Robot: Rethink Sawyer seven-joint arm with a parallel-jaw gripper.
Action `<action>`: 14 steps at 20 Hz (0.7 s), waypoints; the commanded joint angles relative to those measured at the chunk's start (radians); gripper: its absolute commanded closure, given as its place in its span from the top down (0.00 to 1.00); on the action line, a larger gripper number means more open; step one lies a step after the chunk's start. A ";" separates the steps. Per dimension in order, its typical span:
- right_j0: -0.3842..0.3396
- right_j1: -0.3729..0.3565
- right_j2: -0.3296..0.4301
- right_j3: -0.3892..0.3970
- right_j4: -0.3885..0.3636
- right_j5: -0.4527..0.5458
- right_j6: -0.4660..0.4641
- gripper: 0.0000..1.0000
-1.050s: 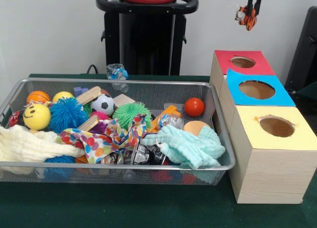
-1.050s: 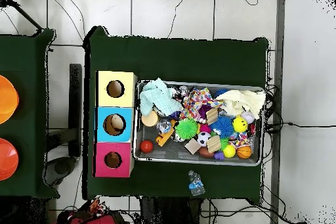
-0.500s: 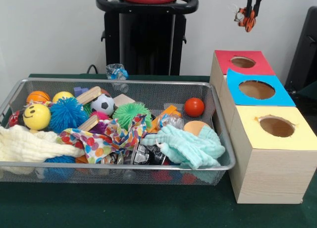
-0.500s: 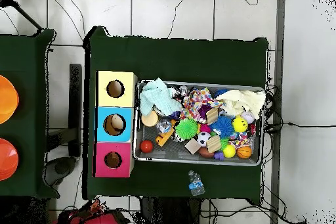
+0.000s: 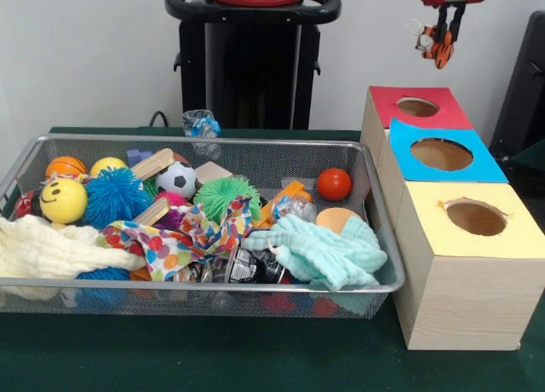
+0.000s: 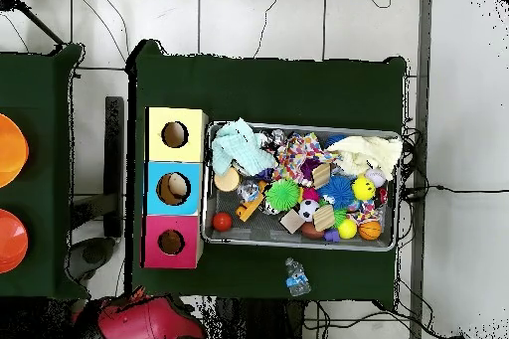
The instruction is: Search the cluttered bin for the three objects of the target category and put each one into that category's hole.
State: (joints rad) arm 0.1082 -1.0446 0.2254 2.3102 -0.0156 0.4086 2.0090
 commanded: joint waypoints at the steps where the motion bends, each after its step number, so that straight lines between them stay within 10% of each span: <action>1: -0.043 0.025 0.049 -0.123 -0.004 0.107 0.026 0.00; 14: -0.053 0.006 0.056 -0.082 0.010 0.057 0.044 0.00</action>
State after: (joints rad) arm 0.0962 -1.0405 0.2254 2.2922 -0.0158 0.4218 2.0090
